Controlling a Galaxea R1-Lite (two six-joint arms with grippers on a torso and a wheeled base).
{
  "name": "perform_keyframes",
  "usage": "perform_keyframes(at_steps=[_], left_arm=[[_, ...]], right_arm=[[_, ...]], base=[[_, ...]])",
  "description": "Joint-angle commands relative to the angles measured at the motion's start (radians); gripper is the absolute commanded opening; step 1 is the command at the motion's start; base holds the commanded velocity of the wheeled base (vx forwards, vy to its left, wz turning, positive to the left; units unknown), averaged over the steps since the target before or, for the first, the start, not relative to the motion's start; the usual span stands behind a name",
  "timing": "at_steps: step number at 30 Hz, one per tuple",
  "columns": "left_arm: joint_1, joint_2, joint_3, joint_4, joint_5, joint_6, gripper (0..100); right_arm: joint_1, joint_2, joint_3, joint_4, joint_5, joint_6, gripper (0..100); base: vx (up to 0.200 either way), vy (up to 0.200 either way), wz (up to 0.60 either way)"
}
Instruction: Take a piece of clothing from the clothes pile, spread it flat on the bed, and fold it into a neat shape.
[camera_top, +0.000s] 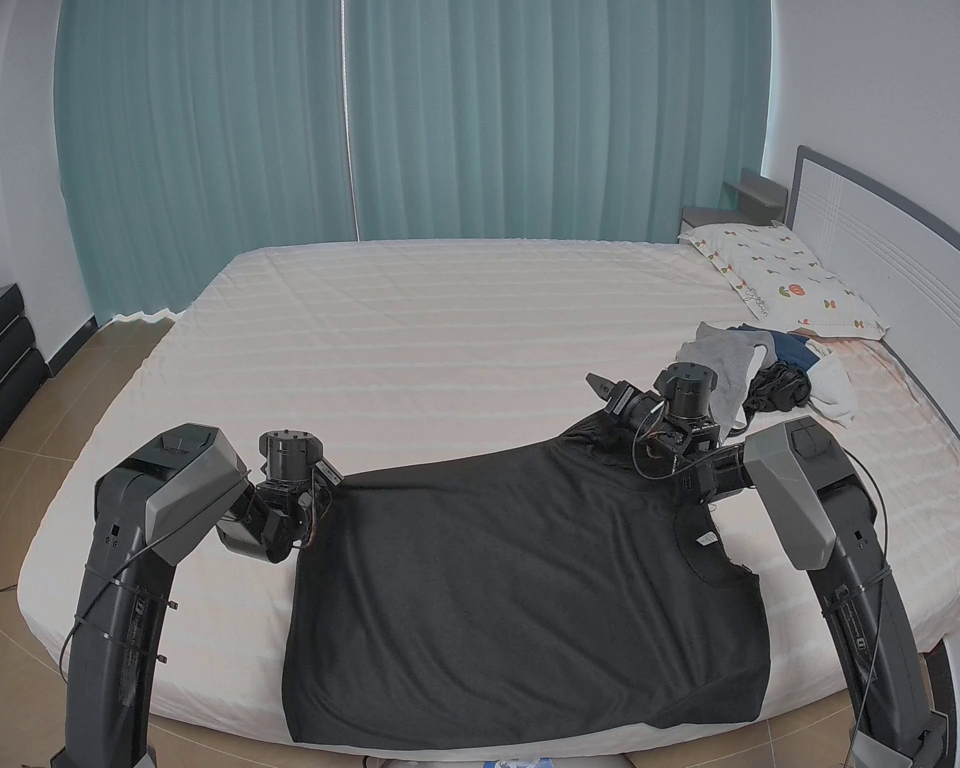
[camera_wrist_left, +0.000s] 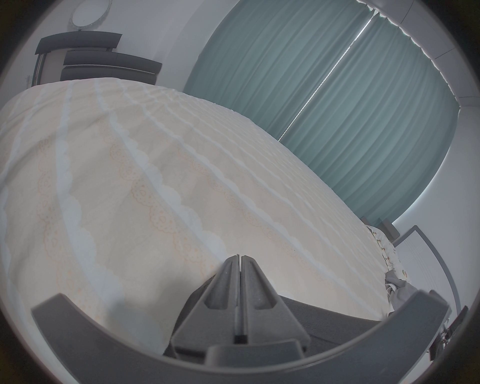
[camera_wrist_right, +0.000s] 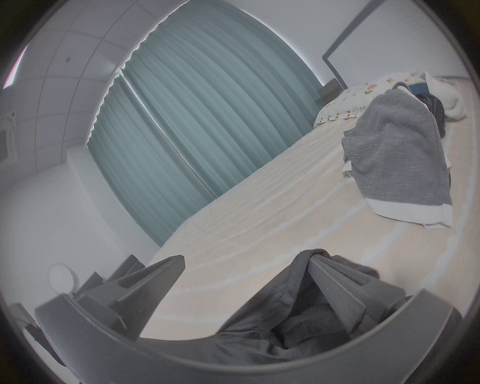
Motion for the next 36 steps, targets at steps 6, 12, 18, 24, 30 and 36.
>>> perform_keyframes(at_steps=[6,12,18,24,30,36], left_arm=[[-0.001,0.002,0.001,0.000,0.001,0.000,0],[-0.001,0.002,0.006,-0.002,0.001,0.000,0],[-0.001,0.002,0.006,-0.002,0.001,0.000,0],[-0.001,0.002,0.006,-0.002,0.001,0.000,0],[-0.001,0.002,0.006,-0.002,0.001,0.000,0],[0.000,0.000,0.006,-0.002,0.001,0.000,0]], right_arm=[[0.006,0.040,0.000,-0.005,-0.036,-0.085,100],[-0.038,0.047,0.000,0.144,-0.097,-0.134,100],[-0.084,0.013,0.000,0.165,-0.108,-0.121,100],[-0.135,-0.083,0.106,0.157,-0.053,-0.098,100],[-0.175,-0.108,0.238,0.157,0.033,-0.098,100],[-0.187,-0.091,0.265,0.161,0.055,-0.098,100]], base=[[0.000,0.000,0.00],[0.000,0.000,0.00],[0.000,0.000,0.00],[0.000,0.000,0.00],[0.000,0.000,0.00],[0.000,0.000,0.00]])
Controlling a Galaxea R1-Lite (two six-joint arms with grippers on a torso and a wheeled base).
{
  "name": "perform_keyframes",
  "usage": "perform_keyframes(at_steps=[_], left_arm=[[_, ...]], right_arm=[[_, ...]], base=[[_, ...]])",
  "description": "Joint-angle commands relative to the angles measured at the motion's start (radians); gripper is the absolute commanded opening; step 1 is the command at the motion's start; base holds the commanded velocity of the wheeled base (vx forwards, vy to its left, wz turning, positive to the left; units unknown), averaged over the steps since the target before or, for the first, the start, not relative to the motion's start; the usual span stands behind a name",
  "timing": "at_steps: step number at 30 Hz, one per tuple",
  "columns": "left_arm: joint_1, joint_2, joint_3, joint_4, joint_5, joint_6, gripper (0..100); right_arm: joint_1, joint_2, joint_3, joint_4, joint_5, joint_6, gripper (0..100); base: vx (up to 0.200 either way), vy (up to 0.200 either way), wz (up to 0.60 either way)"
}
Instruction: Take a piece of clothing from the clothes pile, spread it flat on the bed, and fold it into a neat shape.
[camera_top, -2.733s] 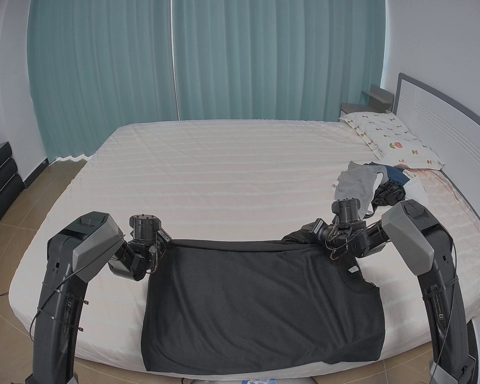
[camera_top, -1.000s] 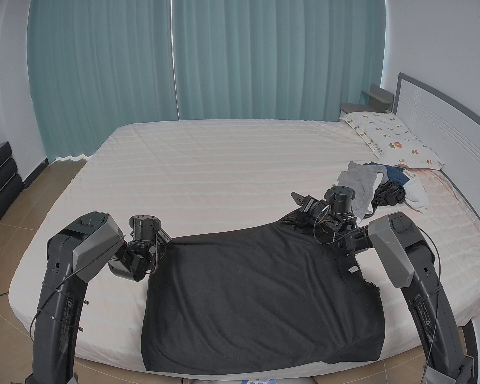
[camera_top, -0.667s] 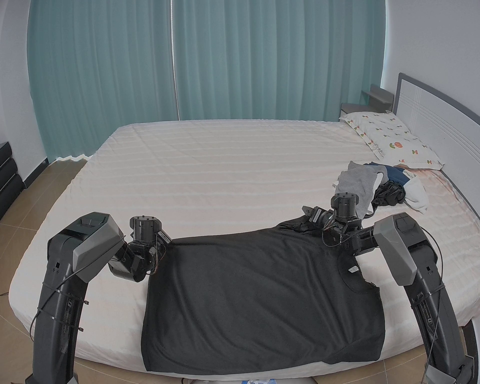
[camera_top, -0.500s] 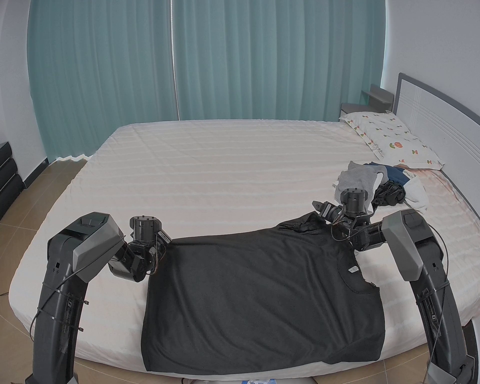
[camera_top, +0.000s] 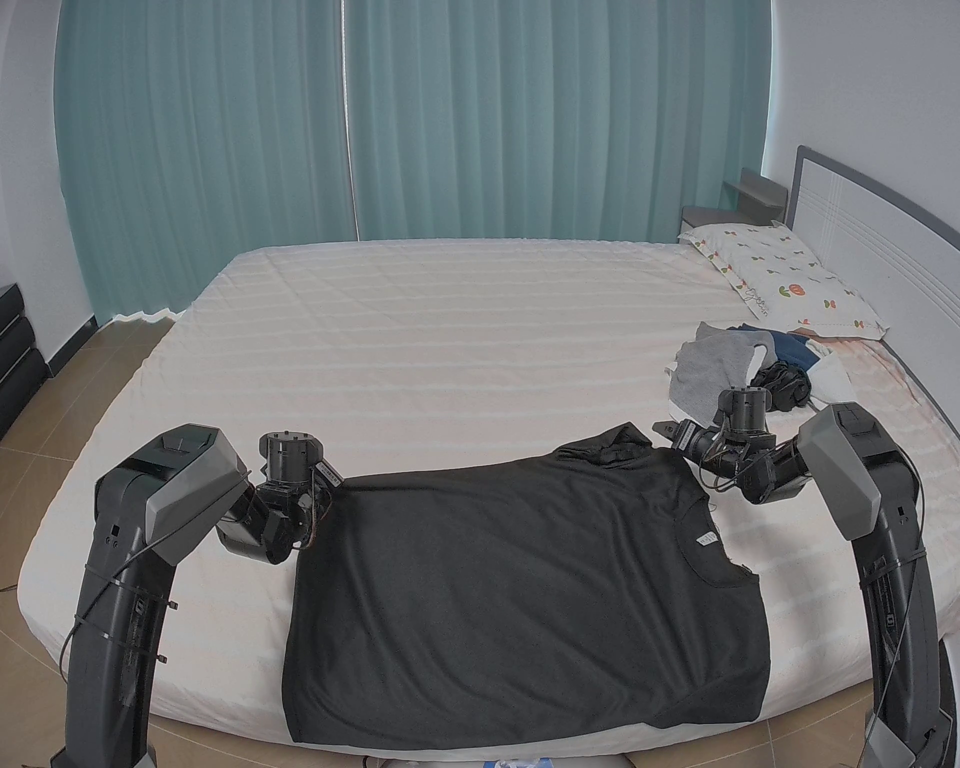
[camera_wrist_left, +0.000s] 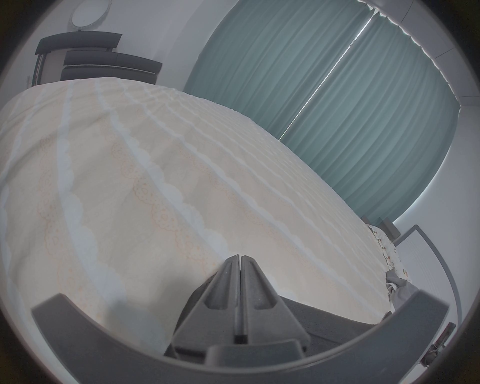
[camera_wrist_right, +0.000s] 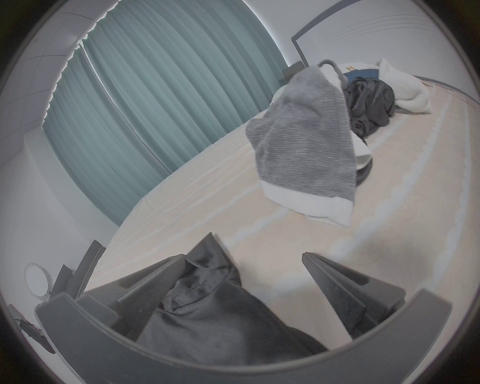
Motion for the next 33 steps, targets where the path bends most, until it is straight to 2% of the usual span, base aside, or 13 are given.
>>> perform_keyframes(at_steps=[1,5,6,16,24,26,29,33], left_arm=[[0.000,0.002,0.000,0.000,0.000,0.000,0],[0.000,0.002,0.000,0.000,0.000,0.000,0],[0.000,0.002,0.000,0.000,0.000,0.000,0],[0.001,0.000,-0.003,0.000,0.000,0.000,0],[-0.005,-0.009,-0.068,0.001,0.008,0.006,0],[0.001,-0.014,-0.103,0.004,0.033,0.035,0],[0.017,-0.031,-0.186,0.026,0.066,0.148,0],[0.020,-0.034,-0.295,0.090,0.066,0.202,0]], right_arm=[[-0.009,-0.003,0.024,0.000,0.006,0.000,100],[-0.004,0.004,0.047,-0.003,0.023,-0.009,100],[-0.004,0.004,0.047,-0.003,0.023,-0.009,0],[-0.003,0.013,0.042,-0.029,0.034,-0.003,0],[-0.043,-0.006,0.022,-0.156,0.004,0.043,0],[-0.047,-0.006,0.010,-0.168,-0.017,0.058,0],[-0.056,0.002,0.001,-0.190,-0.037,0.064,0],[-0.050,0.007,0.004,-0.227,-0.045,0.064,0]], base=[[0.000,0.000,0.00],[0.000,0.000,0.00],[0.000,0.000,0.00],[0.000,0.000,0.00],[0.000,0.000,0.00],[0.000,0.000,0.00],[0.000,0.000,0.00],[0.000,0.000,0.00]])
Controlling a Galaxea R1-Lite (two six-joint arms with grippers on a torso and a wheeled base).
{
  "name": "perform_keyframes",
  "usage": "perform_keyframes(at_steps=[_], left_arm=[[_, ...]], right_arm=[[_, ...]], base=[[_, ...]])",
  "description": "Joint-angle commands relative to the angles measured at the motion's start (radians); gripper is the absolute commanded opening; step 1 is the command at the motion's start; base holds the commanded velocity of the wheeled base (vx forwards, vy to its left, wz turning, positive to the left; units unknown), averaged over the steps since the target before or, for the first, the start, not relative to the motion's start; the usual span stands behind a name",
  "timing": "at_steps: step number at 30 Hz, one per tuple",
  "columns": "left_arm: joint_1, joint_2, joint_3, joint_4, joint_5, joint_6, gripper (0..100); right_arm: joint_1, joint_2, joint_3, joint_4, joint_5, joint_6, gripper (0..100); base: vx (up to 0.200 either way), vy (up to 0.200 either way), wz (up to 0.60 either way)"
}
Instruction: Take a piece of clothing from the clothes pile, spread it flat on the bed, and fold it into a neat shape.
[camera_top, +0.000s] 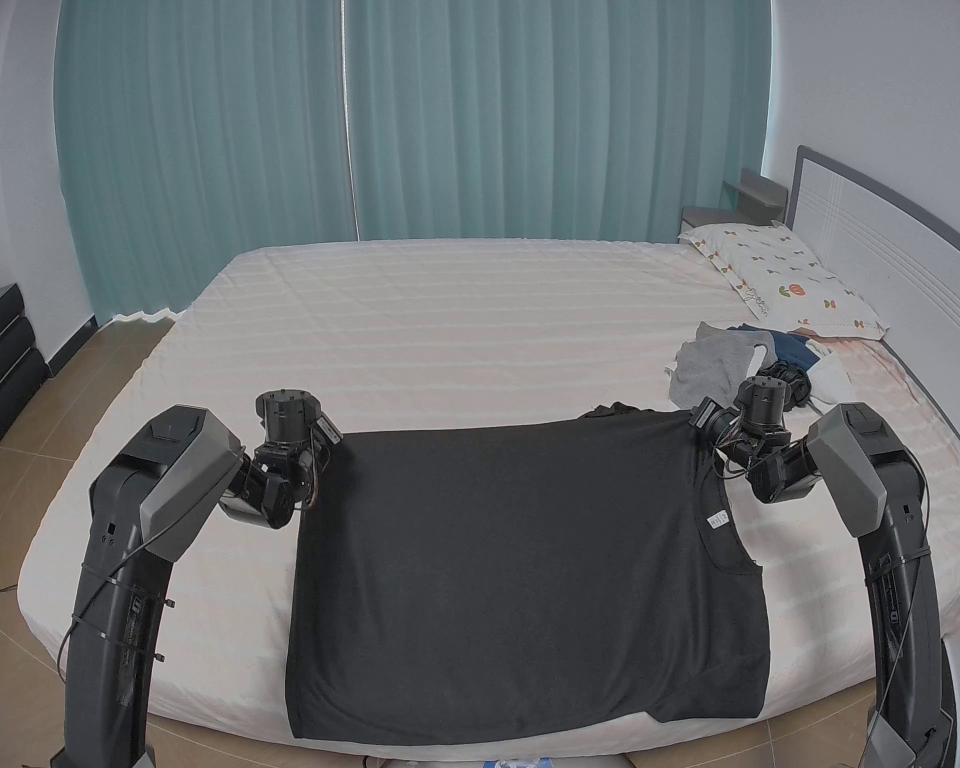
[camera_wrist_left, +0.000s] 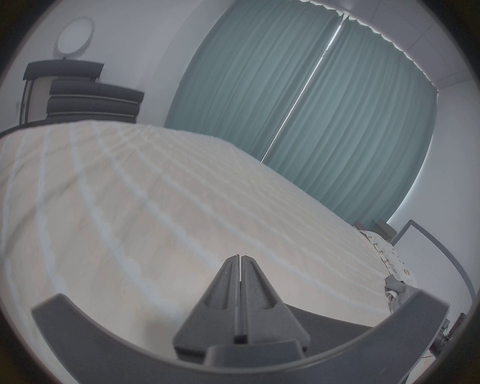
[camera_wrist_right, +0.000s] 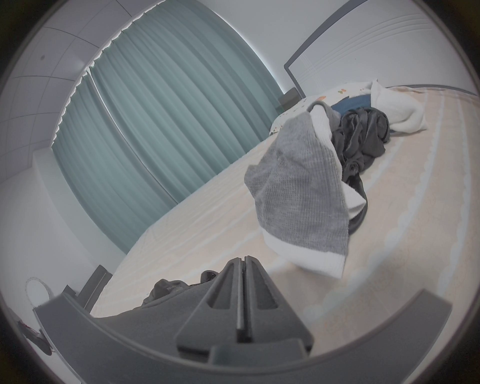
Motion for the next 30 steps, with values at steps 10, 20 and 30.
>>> perform_keyframes(at_steps=[10,20,30], left_arm=[[0.010,0.084,-0.330,0.197,0.023,0.053,0],[0.008,0.188,-0.398,0.200,0.023,0.053,0],[0.004,0.222,-0.398,0.200,0.021,0.051,100]], right_arm=[[0.000,0.036,-0.011,-0.045,-0.032,0.004,0],[0.005,0.103,-0.069,-0.043,-0.051,-0.005,0],[0.023,0.135,-0.103,-0.045,-0.071,-0.005,100]], base=[[0.000,0.000,0.00],[0.000,0.000,0.00],[0.000,0.000,0.00]])
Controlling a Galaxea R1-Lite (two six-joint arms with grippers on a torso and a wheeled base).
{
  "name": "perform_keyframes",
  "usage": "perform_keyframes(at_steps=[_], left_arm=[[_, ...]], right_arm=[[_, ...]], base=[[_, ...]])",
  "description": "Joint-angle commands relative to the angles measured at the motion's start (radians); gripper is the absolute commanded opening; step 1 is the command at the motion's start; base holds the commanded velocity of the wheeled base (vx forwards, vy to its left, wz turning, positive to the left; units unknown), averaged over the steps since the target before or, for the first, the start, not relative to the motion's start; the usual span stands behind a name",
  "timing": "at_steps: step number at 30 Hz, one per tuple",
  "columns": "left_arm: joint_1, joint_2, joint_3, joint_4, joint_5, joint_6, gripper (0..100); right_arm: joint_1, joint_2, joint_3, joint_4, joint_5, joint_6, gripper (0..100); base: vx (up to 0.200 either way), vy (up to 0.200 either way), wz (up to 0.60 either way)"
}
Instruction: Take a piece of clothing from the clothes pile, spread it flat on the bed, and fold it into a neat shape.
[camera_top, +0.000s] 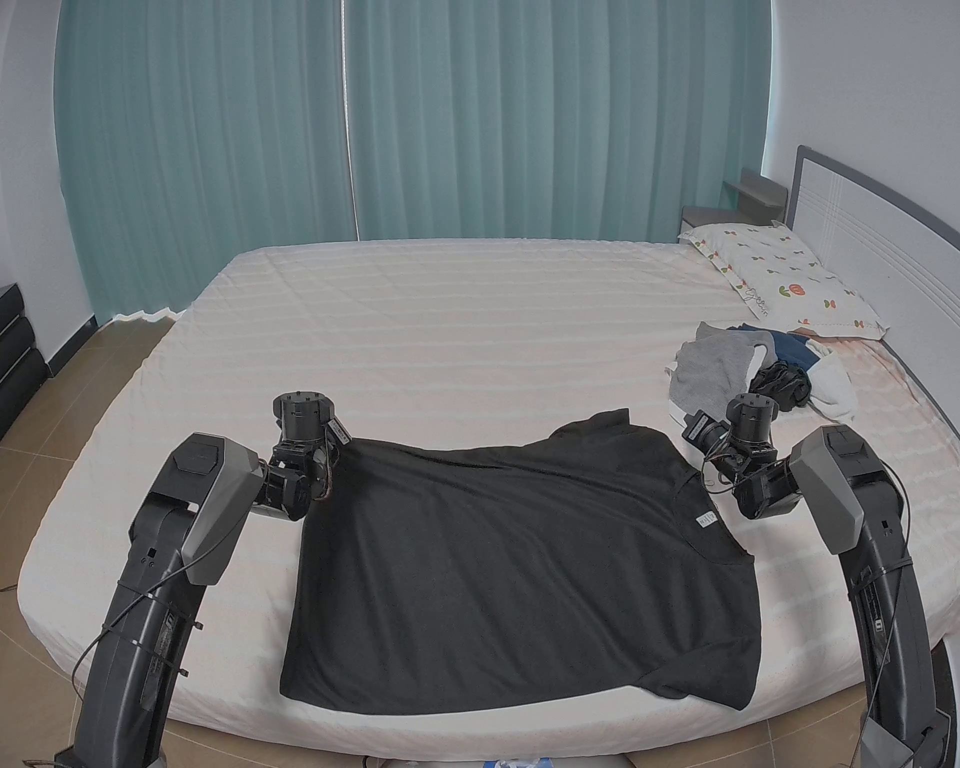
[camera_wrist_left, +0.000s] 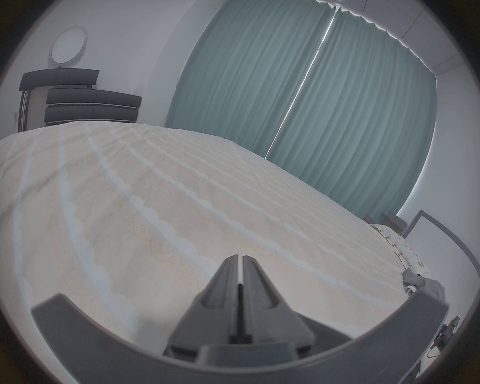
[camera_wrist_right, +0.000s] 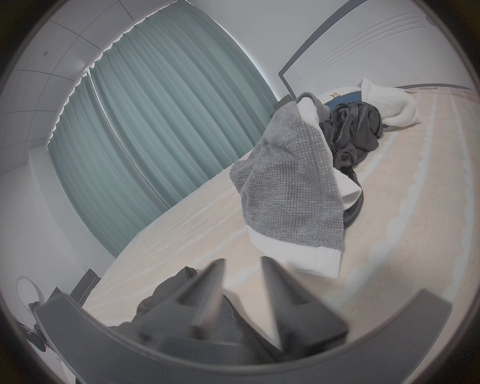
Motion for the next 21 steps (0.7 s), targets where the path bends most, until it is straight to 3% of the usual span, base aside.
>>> perform_keyframes(at_steps=[1,5,8,12,17,21], left_arm=[[-0.002,0.019,-0.001,-0.001,-0.001,-0.001,100],[-0.001,0.016,-0.001,-0.002,-0.001,-0.003,100],[0.006,0.010,0.014,-0.005,0.001,-0.011,100],[0.027,-0.054,0.083,-0.001,0.001,-0.034,100],[0.045,-0.176,0.198,-0.004,-0.015,-0.041,100],[0.070,-0.280,0.304,-0.004,-0.026,-0.041,100]], right_arm=[[0.012,0.021,0.001,0.000,0.002,-0.002,100],[0.008,-0.016,0.044,-0.007,-0.006,0.003,100],[-0.001,-0.090,0.159,-0.056,-0.003,0.006,100],[-0.021,-0.212,0.381,-0.129,0.049,0.017,100],[-0.019,-0.344,0.610,-0.184,0.063,0.075,100],[0.002,-0.469,0.817,-0.205,0.065,0.202,100]], base=[[0.000,0.000,0.00],[0.000,0.000,0.00],[0.000,0.000,0.00],[0.000,0.000,0.00],[0.000,0.000,0.00],[0.000,0.000,0.00]])
